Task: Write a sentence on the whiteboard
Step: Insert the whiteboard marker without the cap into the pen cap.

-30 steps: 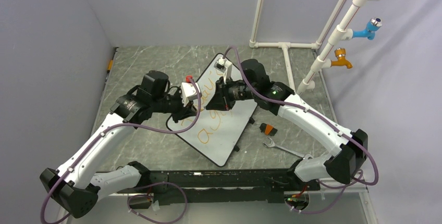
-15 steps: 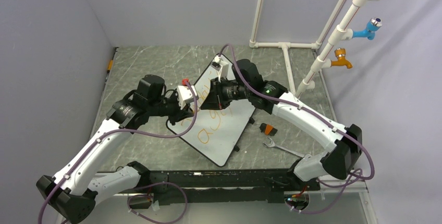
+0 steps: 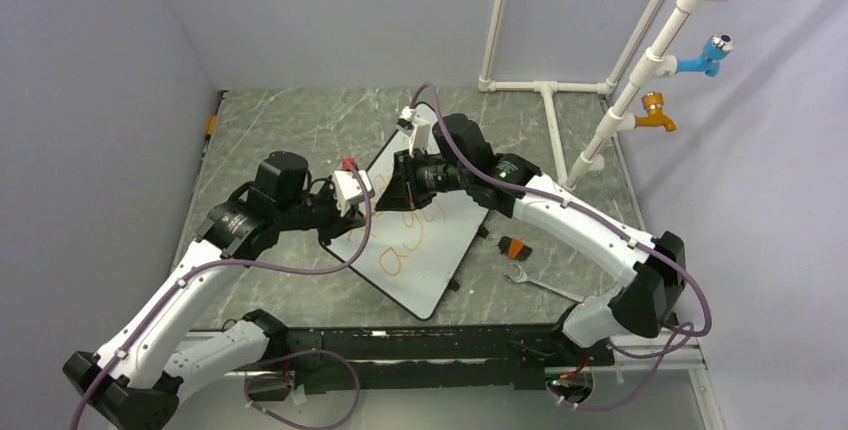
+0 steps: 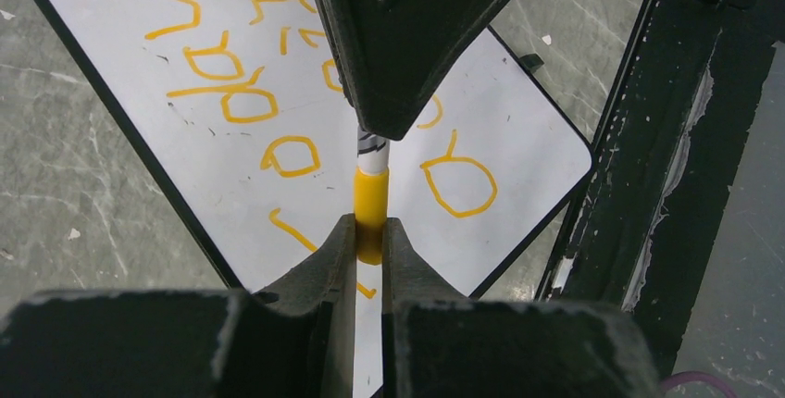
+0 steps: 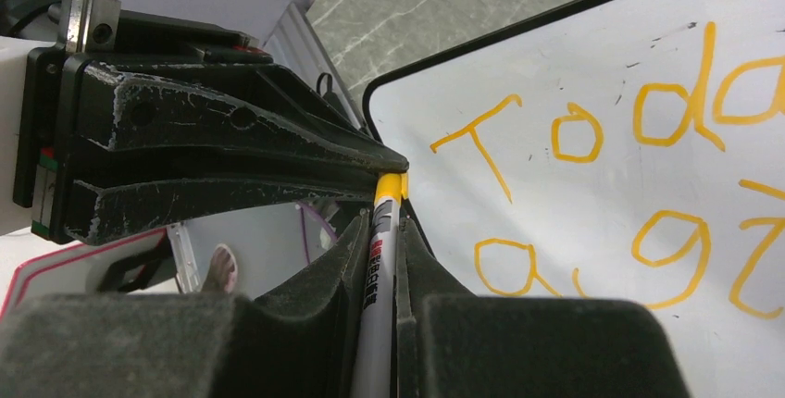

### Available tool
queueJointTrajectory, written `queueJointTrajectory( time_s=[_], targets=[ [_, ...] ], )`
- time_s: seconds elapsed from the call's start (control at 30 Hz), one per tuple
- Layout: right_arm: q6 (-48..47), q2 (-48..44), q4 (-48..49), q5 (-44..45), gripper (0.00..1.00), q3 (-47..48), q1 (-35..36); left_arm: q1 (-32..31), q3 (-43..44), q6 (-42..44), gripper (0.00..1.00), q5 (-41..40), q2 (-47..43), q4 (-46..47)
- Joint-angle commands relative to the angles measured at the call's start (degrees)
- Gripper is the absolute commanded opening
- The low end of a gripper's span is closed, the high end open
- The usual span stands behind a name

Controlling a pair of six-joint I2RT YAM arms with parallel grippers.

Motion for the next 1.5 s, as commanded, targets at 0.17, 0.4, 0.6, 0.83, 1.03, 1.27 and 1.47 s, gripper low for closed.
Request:
queueJointTrajectory(
  time_s=[0.17,0.4,0.6,0.83,1.03,1.27,1.47],
  targets=[
    [3.9,4.4,9.3,-3.1,0.0,2.8,5.9,-1.3,0.6,-1.2,0.0,9.8,-2.4,16.3],
    [3.6,6.7,9.2,-3.1,0.0,4.4,6.8,-1.2,-0.2,-1.3,0.0,10.2,-4.5,17.8],
    [3.1,8.6,9.2,-3.2,0.0,5.3,7.9,0.3,-0.9,-2.2,0.0,12.6,-6.1,19.6],
    [3.4,10.6,9.7,-3.4,0.0,6.2,9.2,1.9,-1.6,-2.8,0.0,14.7,-7.7,21.5],
    [3.7,12.0,10.3,-3.3,0.0,7.1,9.8,3.8,-2.5,-3.7,0.0,17.5,-9.5,23.9],
    [3.1,14.1,9.3,-3.3,0.0,9.5,10.4,5.9,-3.0,-5.0,0.0,20.5,-10.7,26.1],
    [-0.4,13.3,4.6,1.4,0.0,11.5,10.2,6.0,-2.7,-3.9,0.0,18.6,-10.6,24.2]
  ],
)
